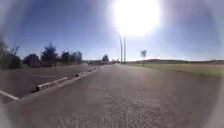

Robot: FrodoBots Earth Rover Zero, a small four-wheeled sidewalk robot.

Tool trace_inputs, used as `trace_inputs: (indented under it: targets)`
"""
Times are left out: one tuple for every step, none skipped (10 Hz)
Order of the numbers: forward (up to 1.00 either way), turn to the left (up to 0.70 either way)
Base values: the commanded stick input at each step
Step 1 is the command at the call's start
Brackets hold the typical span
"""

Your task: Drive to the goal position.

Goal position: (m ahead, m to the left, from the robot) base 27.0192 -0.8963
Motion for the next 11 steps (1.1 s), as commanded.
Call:
trace_inputs:
  targets:
    - [1.00,-0.17]
    - [1.00,-0.35]
    - [1.00,-0.11]
    - [1.00,-0.26]
    - [1.00,-0.22]
    - [1.00,-0.11]
    - [1.00,0.00]
    - [1.00,0.00]
    - [1.00,0.00]
    - [1.00,0.00]
    - [1.00,-0.04]
